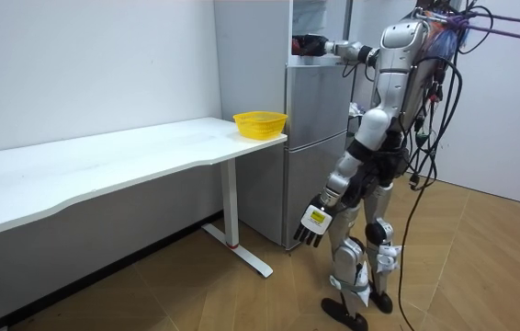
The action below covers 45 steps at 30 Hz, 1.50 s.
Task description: Retrieve from the upper fridge
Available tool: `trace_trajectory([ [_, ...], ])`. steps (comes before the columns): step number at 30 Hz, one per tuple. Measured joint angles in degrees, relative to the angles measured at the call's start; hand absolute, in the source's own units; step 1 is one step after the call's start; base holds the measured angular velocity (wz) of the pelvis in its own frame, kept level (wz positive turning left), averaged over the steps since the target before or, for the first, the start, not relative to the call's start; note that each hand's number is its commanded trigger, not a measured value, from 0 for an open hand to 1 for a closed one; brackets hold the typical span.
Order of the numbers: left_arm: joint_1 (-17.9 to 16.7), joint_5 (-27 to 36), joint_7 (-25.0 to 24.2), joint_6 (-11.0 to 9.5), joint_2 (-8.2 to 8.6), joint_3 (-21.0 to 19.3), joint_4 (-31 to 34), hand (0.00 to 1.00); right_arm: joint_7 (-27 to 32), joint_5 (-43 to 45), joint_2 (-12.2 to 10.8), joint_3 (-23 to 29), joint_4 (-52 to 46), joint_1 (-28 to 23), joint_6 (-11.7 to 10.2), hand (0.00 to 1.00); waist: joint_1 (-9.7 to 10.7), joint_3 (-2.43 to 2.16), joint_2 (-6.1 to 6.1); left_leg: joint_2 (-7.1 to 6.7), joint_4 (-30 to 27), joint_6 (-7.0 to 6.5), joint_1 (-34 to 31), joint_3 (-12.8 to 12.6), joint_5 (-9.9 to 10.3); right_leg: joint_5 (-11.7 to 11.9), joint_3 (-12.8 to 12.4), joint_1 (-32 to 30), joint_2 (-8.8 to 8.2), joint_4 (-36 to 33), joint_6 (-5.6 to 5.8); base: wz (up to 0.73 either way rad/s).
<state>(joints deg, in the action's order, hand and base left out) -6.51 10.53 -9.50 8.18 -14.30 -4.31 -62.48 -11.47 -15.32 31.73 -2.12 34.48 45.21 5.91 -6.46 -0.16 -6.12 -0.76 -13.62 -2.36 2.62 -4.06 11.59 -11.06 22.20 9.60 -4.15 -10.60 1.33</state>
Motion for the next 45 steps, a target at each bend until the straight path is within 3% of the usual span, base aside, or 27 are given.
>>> trace_trajectory([
  [6, 0.1, 0.0, 0.2, 0.5, -0.03, 0.0, 0.0, 0.00, 0.4, -0.4, 0.0, 0.0, 0.1, 0.9, 0.3, 1.00, -0.1, 0.18, 0.48, 0.02, 0.2, 0.01, -0.1, 0.0, 0.0, 0.0, 0.0, -0.2, 0.03, 0.0, 0.00, 0.00],
  [18, 0.1, 0.0, 0.4, 0.6, -0.17, 0.1, 0.0, 0.00, 1.4, -0.2, 0.0, -0.5, 0.2, 0.9, 0.5, 1.00, -0.3, -0.01, 0.33, 0.02, 0.1, 0.01, -0.1, 0.0, 0.0, 0.0, -0.1, -0.2, 0.04, 0.0, 0.00, 0.00],
  [22, 0.1, 0.0, 0.6, 0.6, -0.16, 0.2, 0.0, 0.00, 2.2, -0.2, -0.1, -1.1, -1.1, 0.8, 1.2, 1.00, -0.2, -0.29, 0.19, 0.02, 0.1, 0.02, -0.1, 0.0, 0.0, 0.0, -0.2, -0.2, 0.03, -0.1, 0.00, 0.00],
  [29, -0.8, 0.8, 3.7, 0.5, -0.17, 1.4, 0.0, 0.00, 5.5, -2.3, -1.1, -3.2, -6.5, -0.9, 1.7, 1.00, 0.1, -0.37, 0.78, 0.05, 0.2, 0.05, 0.1, 0.0, -0.1, 0.0, -0.2, 0.0, 0.05, 0.0, 0.00, 0.00],
  [39, -1.7, 1.2, 4.2, 0.2, 0.40, 2.5, 0.0, 0.00, 12.9, -0.4, -3.7, -3.2, -19.5, -8.1, 1.7, 1.00, 0.2, -0.11, 2.02, 0.03, 0.1, 0.04, 0.0, -0.2, 0.0, 0.0, -0.2, -0.1, -0.04, 0.0, 0.00, 0.00],
  [45, -1.6, 1.2, 5.1, -0.9, 1.87, 2.6, 0.0, 0.00, 17.2, 3.2, -7.6, -3.0, -25.4, -10.9, 1.6, 1.00, 1.5, 0.03, 3.27, 0.04, 0.3, -0.01, -0.1, -0.7, -0.1, 0.0, -1.0, -0.5, -0.06, -0.1, 0.00, -0.05],
])
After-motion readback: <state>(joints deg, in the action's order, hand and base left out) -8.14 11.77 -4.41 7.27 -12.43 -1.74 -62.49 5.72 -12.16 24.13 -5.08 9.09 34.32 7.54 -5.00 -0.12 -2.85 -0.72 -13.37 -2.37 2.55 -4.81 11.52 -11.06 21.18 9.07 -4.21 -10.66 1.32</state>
